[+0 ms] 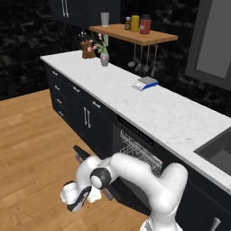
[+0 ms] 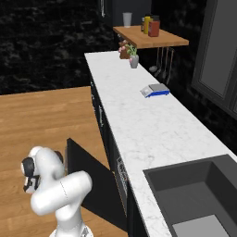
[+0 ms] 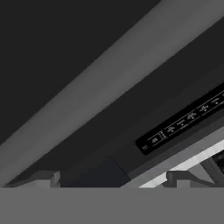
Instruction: Pick up the cup and bowl from the counter, place them in the dishwasher, and close the dishwasher door.
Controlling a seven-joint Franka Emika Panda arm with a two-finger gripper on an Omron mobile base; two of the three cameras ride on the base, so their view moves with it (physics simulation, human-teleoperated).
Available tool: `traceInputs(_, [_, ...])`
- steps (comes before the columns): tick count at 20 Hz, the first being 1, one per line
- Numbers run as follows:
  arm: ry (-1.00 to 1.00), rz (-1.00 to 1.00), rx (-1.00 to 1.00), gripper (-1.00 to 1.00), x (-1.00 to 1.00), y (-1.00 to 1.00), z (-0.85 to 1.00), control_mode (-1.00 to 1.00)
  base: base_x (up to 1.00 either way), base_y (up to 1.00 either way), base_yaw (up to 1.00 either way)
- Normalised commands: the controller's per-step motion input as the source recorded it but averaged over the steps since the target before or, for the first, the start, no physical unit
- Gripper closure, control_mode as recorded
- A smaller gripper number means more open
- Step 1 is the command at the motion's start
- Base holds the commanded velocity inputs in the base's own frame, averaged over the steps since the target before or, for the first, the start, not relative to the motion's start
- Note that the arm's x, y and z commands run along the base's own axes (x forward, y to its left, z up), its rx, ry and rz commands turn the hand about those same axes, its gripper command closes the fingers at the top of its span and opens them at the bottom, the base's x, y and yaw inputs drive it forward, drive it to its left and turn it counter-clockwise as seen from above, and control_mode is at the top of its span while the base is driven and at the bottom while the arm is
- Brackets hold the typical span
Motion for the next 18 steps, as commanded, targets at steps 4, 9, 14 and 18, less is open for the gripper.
traceInputs(4, [0.06,0.08,-0.02,-1.00,0.12,0.79,-0.39,-1.00,0.00,0.00,0.00])
traceInputs(9, [0.02,0.05,0.00,-1.00,0.19,0.53,-0.83,-1.00,0.00,0.00,0.00])
traceInputs(14, [0.01,-0.04,-0.02,-1.00,0.39,-0.29,-0.71,-1.00,0.00,0.00,0.00])
traceInputs(18, [0.13,-0.14,-0.07,-1.00,0.49,-0.55,-0.89,-1.00,0.00,0.00,0.00])
